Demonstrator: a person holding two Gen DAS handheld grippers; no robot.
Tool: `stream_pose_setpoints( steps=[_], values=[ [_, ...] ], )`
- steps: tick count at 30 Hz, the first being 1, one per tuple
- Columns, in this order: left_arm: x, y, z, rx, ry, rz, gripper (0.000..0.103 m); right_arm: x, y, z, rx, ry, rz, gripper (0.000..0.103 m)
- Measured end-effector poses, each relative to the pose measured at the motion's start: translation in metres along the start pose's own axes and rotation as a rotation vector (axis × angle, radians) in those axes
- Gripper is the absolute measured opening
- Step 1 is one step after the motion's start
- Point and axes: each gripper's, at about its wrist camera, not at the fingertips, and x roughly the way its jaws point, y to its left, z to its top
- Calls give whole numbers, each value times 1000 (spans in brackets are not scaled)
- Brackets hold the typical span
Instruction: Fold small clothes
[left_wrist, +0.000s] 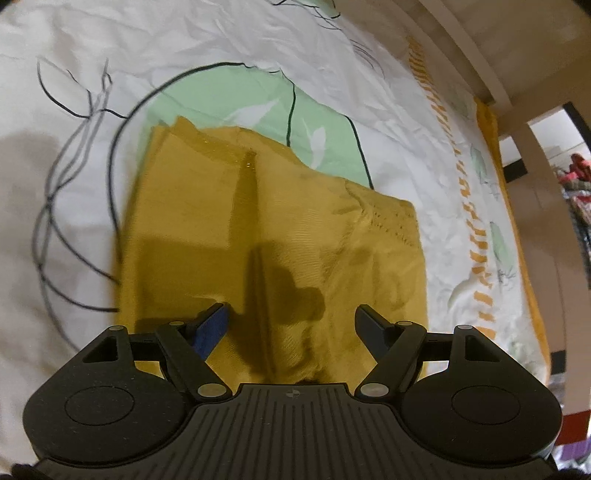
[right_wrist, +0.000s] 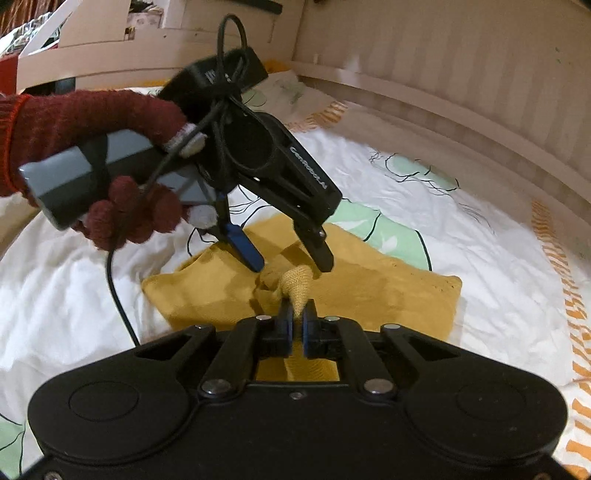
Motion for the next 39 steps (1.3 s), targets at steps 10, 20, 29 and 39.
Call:
stream_pose_setpoints(
  steps=[10,20,29,39],
  values=[
    [18,-10,11,16,-15,-53,13,-9,0,-7,41,9,25,9],
    [-39,-33,24,258,-115,22,12,-13,19,18,104,-56,80,10],
    [-17,26,30,201,-62,123,14,42,52,24,123,45,184,11],
    [-41,36,17,168,-104,178,28,30,46,10,205,79,375,38]
  ],
)
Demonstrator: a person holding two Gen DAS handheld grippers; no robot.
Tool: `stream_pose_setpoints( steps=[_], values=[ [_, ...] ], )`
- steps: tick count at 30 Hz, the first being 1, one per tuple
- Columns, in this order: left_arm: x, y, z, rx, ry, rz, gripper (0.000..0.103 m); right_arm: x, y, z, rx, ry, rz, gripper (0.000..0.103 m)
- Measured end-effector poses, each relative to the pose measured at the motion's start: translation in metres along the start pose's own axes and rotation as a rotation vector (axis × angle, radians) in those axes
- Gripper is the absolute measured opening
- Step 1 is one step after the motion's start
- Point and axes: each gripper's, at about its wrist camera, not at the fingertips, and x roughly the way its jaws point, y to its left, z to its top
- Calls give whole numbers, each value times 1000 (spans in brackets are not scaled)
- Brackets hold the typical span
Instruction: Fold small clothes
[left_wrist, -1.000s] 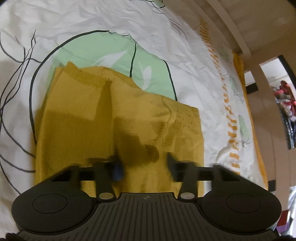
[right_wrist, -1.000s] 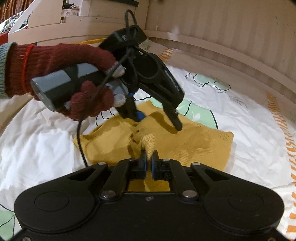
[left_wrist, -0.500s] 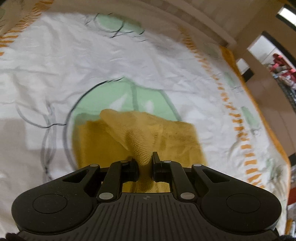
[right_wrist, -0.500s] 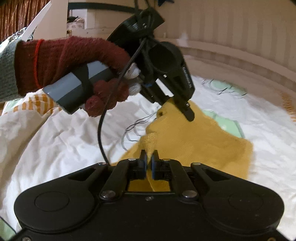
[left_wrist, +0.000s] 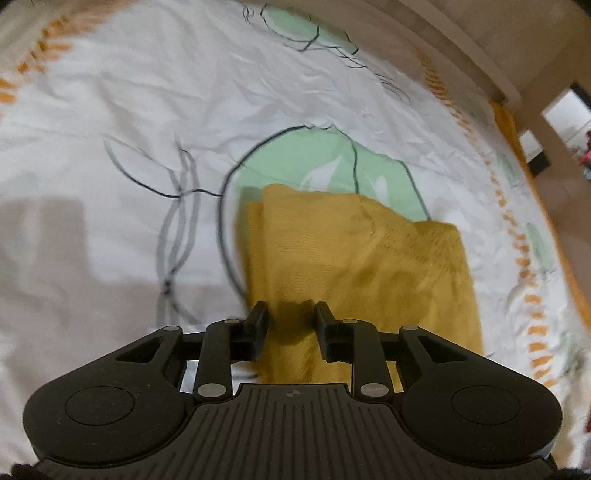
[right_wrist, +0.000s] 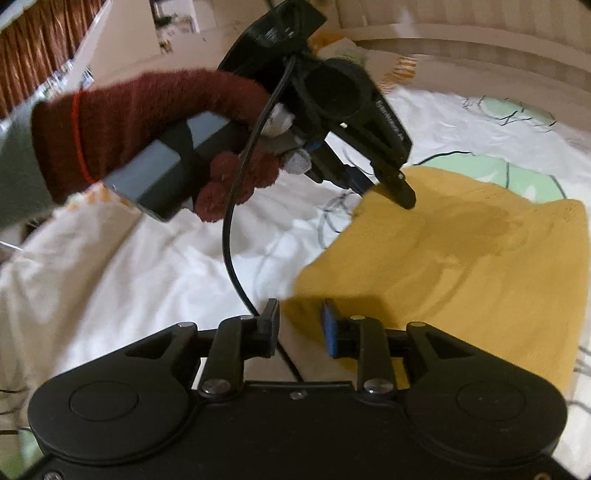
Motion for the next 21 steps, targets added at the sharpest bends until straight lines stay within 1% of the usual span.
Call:
stream_pose_setpoints(
  steps=[1,2,5,6,8,11,14,17,19,21],
  values=[
    [-4,1,-4,10,0,19,29,-5,0,-1,13,-4,19,42],
    [-8,1,-9,14,4,32,29,-11,1,-2,20,-11,25,43],
    [-23,5,-24,9,5,42,29,-32,0,-4,34,-31,27,43],
    [-30,5,-29,12,-5,40,29,-40,-1,-6,47,-39,25,43],
    [-42,1,-39,18,-23,25,29,-54,-7,-8,77,-51,18,49],
    [-52,-6,-55,22,-43,-12,30,-68,-18,-9,111,-60,-16,51],
    [-53,-13,-72,16,-52,-54,30,-79,-28,-14,137,-65,-66,51],
    [-45,-18,-86,2,-55,-93,30,-82,-40,-20,182,-68,-91,51],
    [-34,-18,-94,-10,-17,-84,30,-85,-48,-23,206,-70,-109,51],
    [-24,-11,-101,-56,17,-69,29,-87,-53,-23,222,-69,-118,51]
  ],
)
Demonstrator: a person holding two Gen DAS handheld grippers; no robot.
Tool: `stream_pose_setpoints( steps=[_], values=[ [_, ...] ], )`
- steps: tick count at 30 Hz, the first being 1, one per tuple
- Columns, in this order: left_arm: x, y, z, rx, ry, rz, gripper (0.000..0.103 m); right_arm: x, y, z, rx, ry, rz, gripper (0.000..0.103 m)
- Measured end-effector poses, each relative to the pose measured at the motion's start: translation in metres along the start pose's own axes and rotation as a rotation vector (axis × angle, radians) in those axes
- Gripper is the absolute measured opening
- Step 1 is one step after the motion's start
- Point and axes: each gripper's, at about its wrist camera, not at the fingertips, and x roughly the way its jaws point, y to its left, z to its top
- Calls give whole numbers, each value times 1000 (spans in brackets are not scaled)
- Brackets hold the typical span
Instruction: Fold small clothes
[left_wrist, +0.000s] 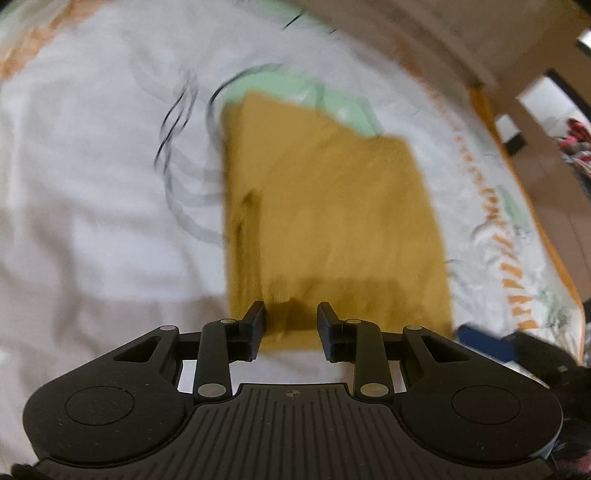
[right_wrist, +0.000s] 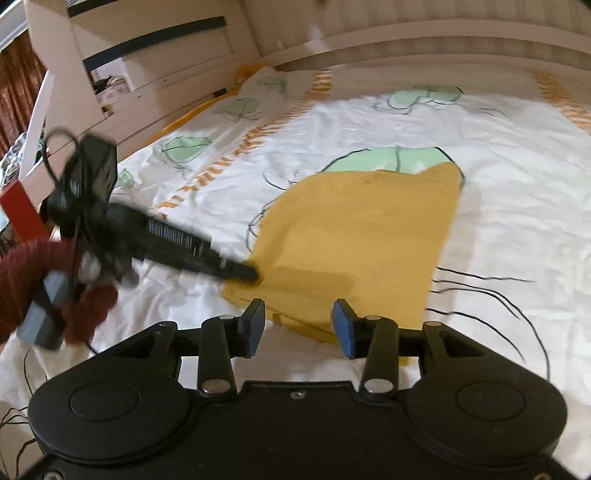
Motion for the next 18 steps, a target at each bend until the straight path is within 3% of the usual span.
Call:
stream_pose_setpoints(
  steps=[5,12,18],
  values=[
    [-4,19,-7,-100,-32,-58,29,-1,-15,14,16,-24,-28,58],
    [-1,19,-13,-84,-48,-60,29,36,-47,58,76,-74,-41,59],
    [1,20,-16,-83,-59,-72,29,82,-72,78,80,-71,-97,66]
  ],
)
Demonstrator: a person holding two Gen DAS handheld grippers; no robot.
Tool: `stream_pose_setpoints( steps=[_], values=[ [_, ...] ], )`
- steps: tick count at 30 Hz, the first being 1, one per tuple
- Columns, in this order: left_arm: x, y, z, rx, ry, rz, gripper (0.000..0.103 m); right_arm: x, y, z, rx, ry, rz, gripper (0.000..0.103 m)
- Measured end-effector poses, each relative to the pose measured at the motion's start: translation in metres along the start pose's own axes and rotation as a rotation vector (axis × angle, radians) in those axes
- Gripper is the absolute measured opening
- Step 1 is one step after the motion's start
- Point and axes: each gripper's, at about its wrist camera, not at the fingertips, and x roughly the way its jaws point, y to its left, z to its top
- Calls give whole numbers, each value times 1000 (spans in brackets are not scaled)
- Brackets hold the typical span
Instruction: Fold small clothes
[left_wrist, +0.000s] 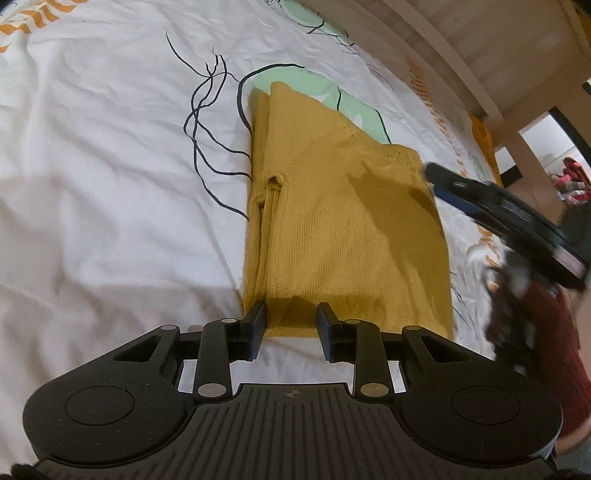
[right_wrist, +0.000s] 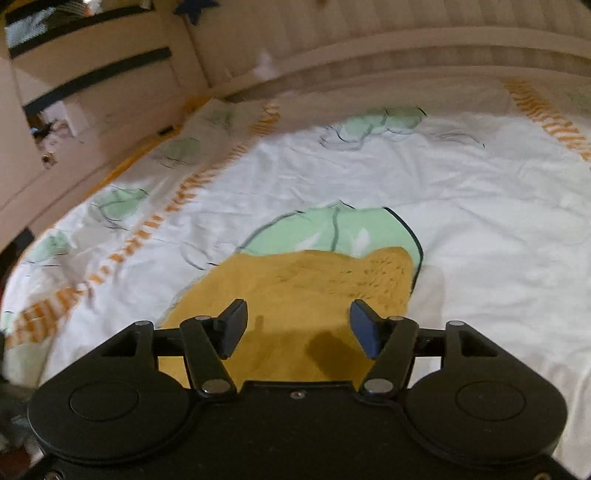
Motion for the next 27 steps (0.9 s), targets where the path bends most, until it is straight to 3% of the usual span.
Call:
stream_pose_setpoints(
  steps=[4,7,10,13,16,17,23,27],
  values=[
    [-2,2,-4,19,-10,0,29,33,-12,-10,29,76,-14,66],
    [-3,-1,-6,27,-15,6,29,35,-8,-9,-11,80,8,77],
    [-7,-6,-6,37,-30,10,30,28,-8,-5,-24,90,22,78],
    [-19,-10,-6,59,-84,18,41,7,-15,0,21,41,55,80],
    [-29,-10,-2,56,-141,24,61,-11,-29,1,85,-6,78,101],
    [-29,-10,-1,52,-143,23,66,-14,-35,1,107,-8,88,103],
    [-12,-6,8,2,-78,3,67,-12,-68,-10,241,30,93,103],
    [4,1,9,-58,-19,-21,67,-5,-83,-20,329,46,145,103]
  ],
)
